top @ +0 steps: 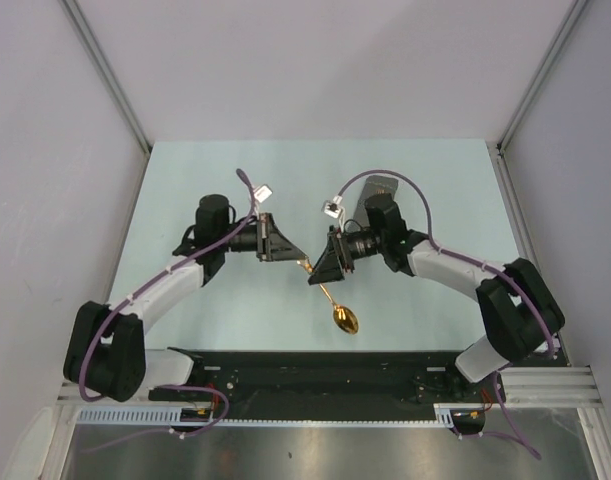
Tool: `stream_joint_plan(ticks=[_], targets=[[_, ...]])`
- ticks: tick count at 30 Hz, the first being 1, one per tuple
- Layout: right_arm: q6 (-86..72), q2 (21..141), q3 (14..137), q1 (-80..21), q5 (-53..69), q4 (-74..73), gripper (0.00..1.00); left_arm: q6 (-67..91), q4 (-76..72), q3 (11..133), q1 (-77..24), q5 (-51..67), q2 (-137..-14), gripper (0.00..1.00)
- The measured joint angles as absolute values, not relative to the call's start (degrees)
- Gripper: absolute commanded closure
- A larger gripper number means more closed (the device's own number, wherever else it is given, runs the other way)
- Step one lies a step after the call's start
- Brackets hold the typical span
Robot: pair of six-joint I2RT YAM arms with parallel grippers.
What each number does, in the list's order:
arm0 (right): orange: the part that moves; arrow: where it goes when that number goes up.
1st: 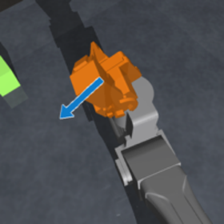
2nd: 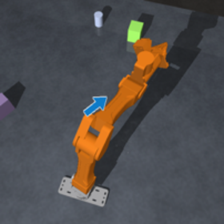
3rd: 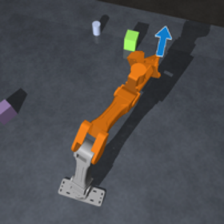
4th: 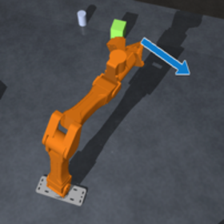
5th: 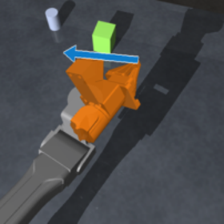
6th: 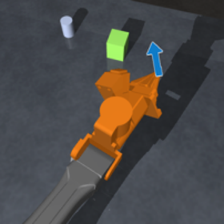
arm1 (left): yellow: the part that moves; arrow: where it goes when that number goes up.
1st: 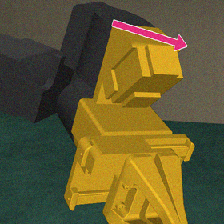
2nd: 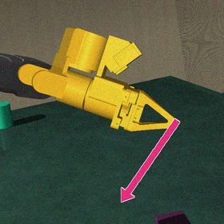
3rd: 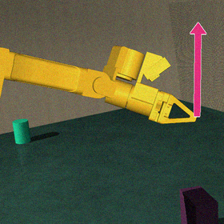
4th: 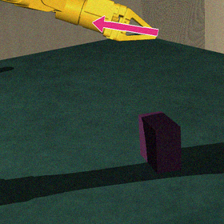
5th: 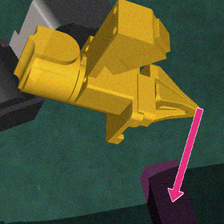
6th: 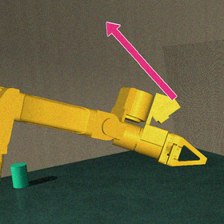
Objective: Fold the napkin into a case and place the utensils inside
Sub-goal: Pass from the right arm to the left, then pass from the left arm to the right
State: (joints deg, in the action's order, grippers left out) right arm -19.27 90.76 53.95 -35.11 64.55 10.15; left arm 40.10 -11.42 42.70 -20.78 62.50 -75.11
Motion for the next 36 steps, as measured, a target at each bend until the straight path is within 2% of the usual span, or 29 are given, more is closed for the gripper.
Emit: stream_joint_plan(ticks=[1, 2, 11, 18, 23, 30, 33, 34, 36], targets=[[-19.27, 89.49, 52.93, -34.44, 62.57, 9.69, 0.11, 40.56, -12.01, 42.33, -19.84, 61.43, -74.17, 1.0], [-19.38, 88.14, 51.86, -33.69, 60.34, 8.95, 0.01, 40.82, -12.6, 42.24, -19.18, 60.47, -73.43, 1.0], [-27.83, 73.91, 48.12, -25.39, 32.36, -0.97, 0.0, 44.14, -25.26, 34.96, -18.24, 35.53, -59.27, 1.0], [-43.31, 67.29, 45.6, -24.82, 18.96, 4.8, 0.01, 47.7, -31.11, 32.4, -20.75, 17.56, -58.74, 1.0], [-57.65, 66.72, 39.75, -31.22, 4.8, 10.83, 0.09, 48.62, -32.25, 32.4, -23.53, 7.75, -57.43, 1.0], [-67.16, 70.24, 36.58, -36.21, -5.34, 27.7, 0.2, 55.72, -31.97, 31.35, -24.53, 1.39, -57.21, 1.0], [-68.51, 72.14, 36.4, -36.32, -7.7, 32.23, 0.29, 57.65, -31.11, 30.72, -24.71, 0.32, -56.84, 1.0], [-68.77, 72.69, 36.4, -36.21, -8.25, 33.56, 0.39, 58.24, -30.85, 30.39, -24.73, 0.05, -56.45, 1.0], [-68.77, 73.73, 36.4, -35.68, -8.34, 35.57, 0.46, 59.18, -30.63, 29.69, -24.75, -0.1, -55.55, 1.0]])
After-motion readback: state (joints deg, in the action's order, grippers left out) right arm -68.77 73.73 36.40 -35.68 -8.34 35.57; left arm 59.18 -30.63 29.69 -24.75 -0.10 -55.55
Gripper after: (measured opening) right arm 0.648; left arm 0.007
